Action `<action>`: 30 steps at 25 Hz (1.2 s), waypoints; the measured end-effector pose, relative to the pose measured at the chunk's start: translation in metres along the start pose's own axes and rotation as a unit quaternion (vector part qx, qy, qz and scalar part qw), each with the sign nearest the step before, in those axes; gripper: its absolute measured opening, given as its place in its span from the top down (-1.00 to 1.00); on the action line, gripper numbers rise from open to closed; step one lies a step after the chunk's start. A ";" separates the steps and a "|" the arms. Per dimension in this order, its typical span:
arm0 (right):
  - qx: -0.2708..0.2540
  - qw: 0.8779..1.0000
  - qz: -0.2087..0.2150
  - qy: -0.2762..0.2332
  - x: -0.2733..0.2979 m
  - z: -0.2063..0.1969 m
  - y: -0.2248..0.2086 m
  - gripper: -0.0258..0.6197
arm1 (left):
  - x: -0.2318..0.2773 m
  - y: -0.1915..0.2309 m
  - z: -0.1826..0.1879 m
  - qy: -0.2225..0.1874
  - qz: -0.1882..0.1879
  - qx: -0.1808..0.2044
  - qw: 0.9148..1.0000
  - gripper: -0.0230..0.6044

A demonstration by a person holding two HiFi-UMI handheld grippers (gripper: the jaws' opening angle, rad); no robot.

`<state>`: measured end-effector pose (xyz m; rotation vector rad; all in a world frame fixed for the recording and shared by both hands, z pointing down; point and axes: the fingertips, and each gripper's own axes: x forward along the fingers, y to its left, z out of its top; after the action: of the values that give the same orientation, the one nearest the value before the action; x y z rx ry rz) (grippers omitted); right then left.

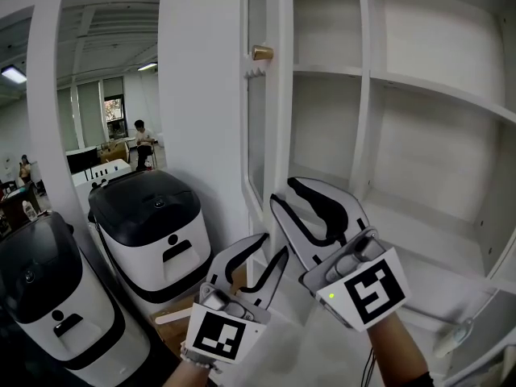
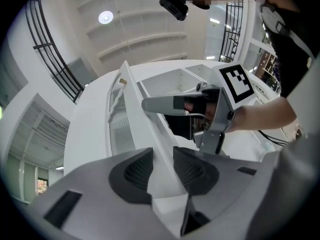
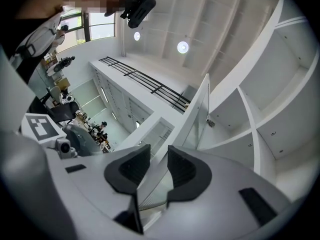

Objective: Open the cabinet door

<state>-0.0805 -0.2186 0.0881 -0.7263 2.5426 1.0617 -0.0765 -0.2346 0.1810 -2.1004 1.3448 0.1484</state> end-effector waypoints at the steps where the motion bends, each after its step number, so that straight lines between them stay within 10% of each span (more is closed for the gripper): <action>1: -0.004 1.000 0.003 -0.001 -0.001 0.001 0.002 0.58 | -0.001 0.001 -0.001 -0.001 0.003 -0.006 1.000 0.52; 30: 0.009 0.999 0.031 0.005 -0.008 -0.020 0.044 0.91 | -0.051 0.046 -0.007 0.041 0.056 -0.012 0.998 0.59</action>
<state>-0.0996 -0.2040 0.1307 -0.6526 2.5949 1.0546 -0.1412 -0.2114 0.1870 -2.0721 1.5175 0.1275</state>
